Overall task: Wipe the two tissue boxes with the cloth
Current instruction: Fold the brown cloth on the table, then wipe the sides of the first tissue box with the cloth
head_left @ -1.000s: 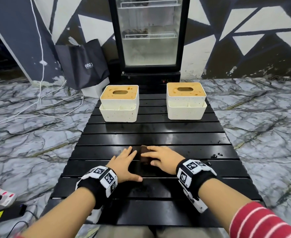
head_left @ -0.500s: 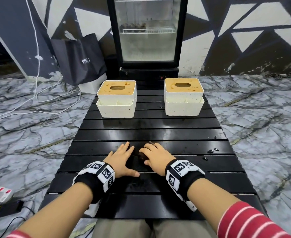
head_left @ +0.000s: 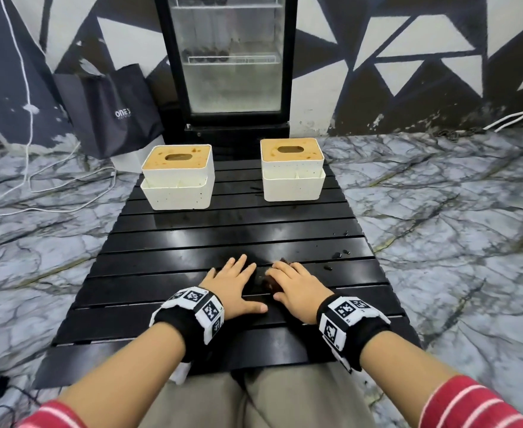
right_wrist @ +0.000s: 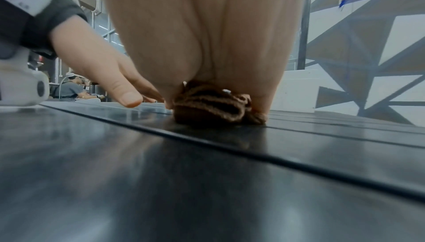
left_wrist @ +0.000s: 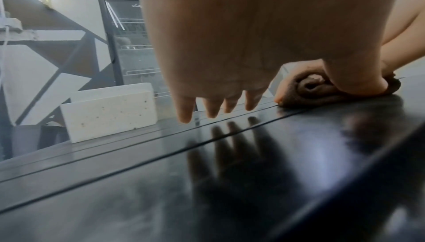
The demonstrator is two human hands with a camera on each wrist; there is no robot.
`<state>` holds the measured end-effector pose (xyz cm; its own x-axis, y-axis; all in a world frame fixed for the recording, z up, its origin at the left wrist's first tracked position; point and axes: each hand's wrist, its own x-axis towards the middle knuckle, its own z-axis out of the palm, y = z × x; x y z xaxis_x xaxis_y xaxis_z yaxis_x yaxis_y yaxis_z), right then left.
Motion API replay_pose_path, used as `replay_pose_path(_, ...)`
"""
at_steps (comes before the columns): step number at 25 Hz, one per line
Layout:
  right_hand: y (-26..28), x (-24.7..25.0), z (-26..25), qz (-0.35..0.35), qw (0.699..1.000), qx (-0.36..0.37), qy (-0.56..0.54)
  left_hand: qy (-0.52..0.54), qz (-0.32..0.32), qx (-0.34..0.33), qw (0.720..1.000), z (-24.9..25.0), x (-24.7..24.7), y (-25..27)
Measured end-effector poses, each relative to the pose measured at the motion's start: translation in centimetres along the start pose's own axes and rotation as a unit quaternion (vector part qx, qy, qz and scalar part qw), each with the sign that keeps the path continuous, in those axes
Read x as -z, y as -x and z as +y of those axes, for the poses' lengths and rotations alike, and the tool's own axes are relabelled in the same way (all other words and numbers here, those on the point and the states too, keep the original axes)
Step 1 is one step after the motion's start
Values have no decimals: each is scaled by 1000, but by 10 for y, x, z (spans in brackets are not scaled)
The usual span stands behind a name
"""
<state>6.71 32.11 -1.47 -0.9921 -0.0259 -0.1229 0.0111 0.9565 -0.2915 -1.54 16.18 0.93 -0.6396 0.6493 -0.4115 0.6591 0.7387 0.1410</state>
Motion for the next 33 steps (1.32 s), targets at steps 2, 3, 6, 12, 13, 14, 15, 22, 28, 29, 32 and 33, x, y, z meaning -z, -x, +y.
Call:
replay_pose_path(2, 11, -1, 9, 2, 1000, -10, -3, -5, -4, -12, 1000, 13, -5, -2)
replay_pose_path(3, 15, -2, 13, 4, 1000, -12, -1, -7, -6, -12, 1000, 16, -7, -3)
replay_pose_path(6, 25, -3, 20, 14, 1000, -9, 2, -3, -6, -7, 1000, 17, -9, -3)
replay_pose_path(12, 28, 1, 15, 9, 1000, -24, -3, 8, -1, -9, 1000, 16, -8, -4)
replay_pose_path(13, 28, 2, 15, 2, 1000, -27, -5, 10, 0, -11, 1000, 15, -8, -5)
replay_pose_path(14, 27, 3, 14, -9, 999, -31, -10, 14, 1, -16, 1000, 14, -7, -5)
replay_pose_path(15, 26, 7, 13, -25, 999, -37, -16, 23, 2, -23, 999, 13, -5, -5)
replay_pose_path(22, -23, 64, -14, -16, 1000, -15, -21, 99, 77, -25, 992, -52, 41, -21)
replay_pose_path(28, -116, 89, -44, 19, 996, 53, -66, 61, 164, 54, 983, -142, 94, -42)
replay_pose_path(29, -134, 92, -48, 30, 995, 60, -72, 50, 179, 74, 980, -158, 102, -47)
replay_pose_path(32, -181, 97, -56, 61, 992, 64, -85, 21, 213, 127, 969, -193, 123, -58)
replay_pose_path(33, -197, 98, -58, 69, 992, 65, -86, 15, 221, 137, 966, -202, 128, -63)
